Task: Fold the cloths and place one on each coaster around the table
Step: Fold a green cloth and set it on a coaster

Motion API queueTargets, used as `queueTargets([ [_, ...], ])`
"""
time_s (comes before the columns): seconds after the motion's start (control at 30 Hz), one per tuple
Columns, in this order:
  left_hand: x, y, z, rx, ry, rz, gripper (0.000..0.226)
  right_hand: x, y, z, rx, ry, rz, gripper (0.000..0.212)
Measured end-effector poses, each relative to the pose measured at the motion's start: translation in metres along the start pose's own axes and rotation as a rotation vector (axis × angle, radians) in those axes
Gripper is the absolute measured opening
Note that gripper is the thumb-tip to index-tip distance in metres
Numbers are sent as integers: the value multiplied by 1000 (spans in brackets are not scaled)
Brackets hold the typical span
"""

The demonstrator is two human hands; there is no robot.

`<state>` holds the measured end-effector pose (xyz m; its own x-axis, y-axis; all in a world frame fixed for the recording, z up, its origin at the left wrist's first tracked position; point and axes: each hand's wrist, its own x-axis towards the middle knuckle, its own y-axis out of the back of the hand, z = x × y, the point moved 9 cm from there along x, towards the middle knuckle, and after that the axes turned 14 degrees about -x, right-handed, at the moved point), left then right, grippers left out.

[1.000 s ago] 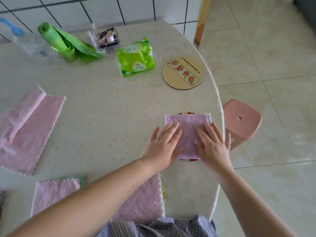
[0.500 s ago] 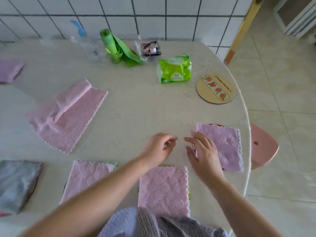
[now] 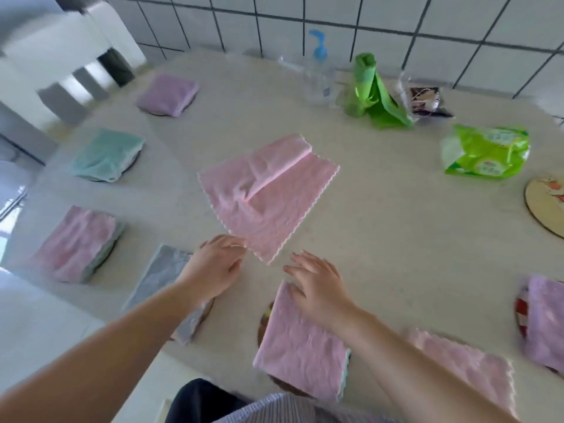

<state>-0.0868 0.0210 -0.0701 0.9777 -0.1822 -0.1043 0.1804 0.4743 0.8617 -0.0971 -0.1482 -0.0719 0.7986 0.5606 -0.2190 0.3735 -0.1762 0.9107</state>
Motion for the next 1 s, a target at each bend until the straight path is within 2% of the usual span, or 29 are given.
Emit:
queueTargets([
  [0.13, -8, -14, -28, 193, -68, -152, 40, 32, -26, -47, -92, 66, -88, 49],
  [0.27, -7, -16, -42, 285, -114, -158, 49, 45, -42, -60, -233, 46, -144, 58],
  [0.43, 9, -20, -48, 333, -148, -213, 46, 56, -41, -58, -318, -33, -62, 64],
  [0.5, 17, -20, -51, 309, -158, -229, 53, 61, -34, -57, -320, -55, -35, 64],
  [0.57, 26, -14, -59, 248, -93, -250, 63, 68, -22, -54, -290, -57, 9, 61],
  [0.67, 44, 7, -69, 212, -51, -150, 72, 76, 10, -38, -244, -118, 108, 54],
  [0.73, 58, 21, -74, 243, -95, -64, 73, 81, 36, -24, -183, -168, 171, 51],
  [0.83, 80, 46, -76, 301, -129, 47, 69, 86, 70, -6, -18, -240, 219, 48],
  [1.0, 108, 104, -45, 190, -206, 243, 56, 89, 132, 12, 130, -251, 438, 41],
])
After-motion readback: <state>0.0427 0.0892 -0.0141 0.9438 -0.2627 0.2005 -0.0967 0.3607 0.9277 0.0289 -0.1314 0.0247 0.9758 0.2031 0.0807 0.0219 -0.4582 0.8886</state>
